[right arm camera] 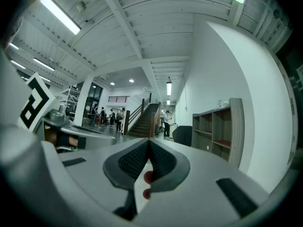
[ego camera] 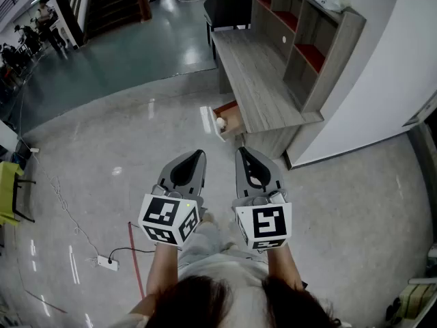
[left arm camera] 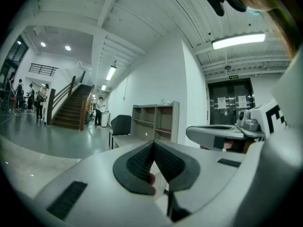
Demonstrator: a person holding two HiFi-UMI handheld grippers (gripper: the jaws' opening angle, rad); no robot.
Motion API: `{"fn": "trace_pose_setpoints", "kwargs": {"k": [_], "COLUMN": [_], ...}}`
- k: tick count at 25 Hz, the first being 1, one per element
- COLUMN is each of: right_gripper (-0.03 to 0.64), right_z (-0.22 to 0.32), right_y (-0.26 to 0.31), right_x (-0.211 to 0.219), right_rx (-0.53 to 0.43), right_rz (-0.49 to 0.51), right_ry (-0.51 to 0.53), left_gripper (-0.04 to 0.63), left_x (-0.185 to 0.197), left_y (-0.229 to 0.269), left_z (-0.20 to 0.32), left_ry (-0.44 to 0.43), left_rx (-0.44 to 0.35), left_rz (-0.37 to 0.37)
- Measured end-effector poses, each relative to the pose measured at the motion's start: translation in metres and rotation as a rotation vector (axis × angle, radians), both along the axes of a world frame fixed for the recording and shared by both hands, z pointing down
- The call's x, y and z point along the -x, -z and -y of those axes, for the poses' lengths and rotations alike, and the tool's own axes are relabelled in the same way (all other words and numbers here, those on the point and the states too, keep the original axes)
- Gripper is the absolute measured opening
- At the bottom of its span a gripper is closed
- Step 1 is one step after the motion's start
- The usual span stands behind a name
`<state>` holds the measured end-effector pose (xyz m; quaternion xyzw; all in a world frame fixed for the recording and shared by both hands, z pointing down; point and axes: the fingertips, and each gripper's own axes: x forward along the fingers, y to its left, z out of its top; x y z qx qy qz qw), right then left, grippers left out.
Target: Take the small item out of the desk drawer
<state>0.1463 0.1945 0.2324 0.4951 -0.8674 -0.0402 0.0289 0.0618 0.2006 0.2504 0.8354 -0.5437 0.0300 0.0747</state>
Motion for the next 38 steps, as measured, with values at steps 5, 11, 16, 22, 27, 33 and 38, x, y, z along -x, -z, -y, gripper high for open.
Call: {"fn": "trace_pose_setpoints", "kwargs": {"k": [5, 11, 16, 22, 27, 33, 38], "right_gripper": [0.026, 0.026, 0.026, 0.026, 0.026, 0.026, 0.027], "right_z": [0.026, 0.058, 0.084, 0.105, 0.121, 0.134, 0.143], "right_y": [0.002, 0.002, -0.001, -0.002, -0.001, -0.004, -0.010], "right_x": [0.015, 0.034, 0.051, 0.074, 0.091, 0.110, 0.116], "right_rx": [-0.013, -0.019, -0.015, -0.025, -0.041, 0.002, 0.025], "right_rz": [0.008, 0.025, 0.026, 0.010, -0.021, -0.021, -0.036], "right_ry": [-0.019, -0.047, -0.063, -0.069, -0.082, -0.072, -0.080], "left_gripper": [0.006, 0.006, 0.006, 0.006, 0.006, 0.006, 0.006], "left_x": [0.020, 0.043, 0.061, 0.083, 0.096, 0.113, 0.120], "left_y": [-0.003, -0.006, -0.010, -0.014, -0.018, -0.019, -0.021], "left_z": [0.028, 0.064, 0.091, 0.114, 0.129, 0.140, 0.150], "left_ry": [-0.010, -0.027, -0.045, -0.065, -0.089, -0.119, -0.136], "left_rx": [0.002, 0.002, 0.009, 0.023, 0.036, 0.044, 0.051], "left_rz": [-0.001, -0.005, -0.012, -0.020, -0.026, -0.039, -0.046]}}
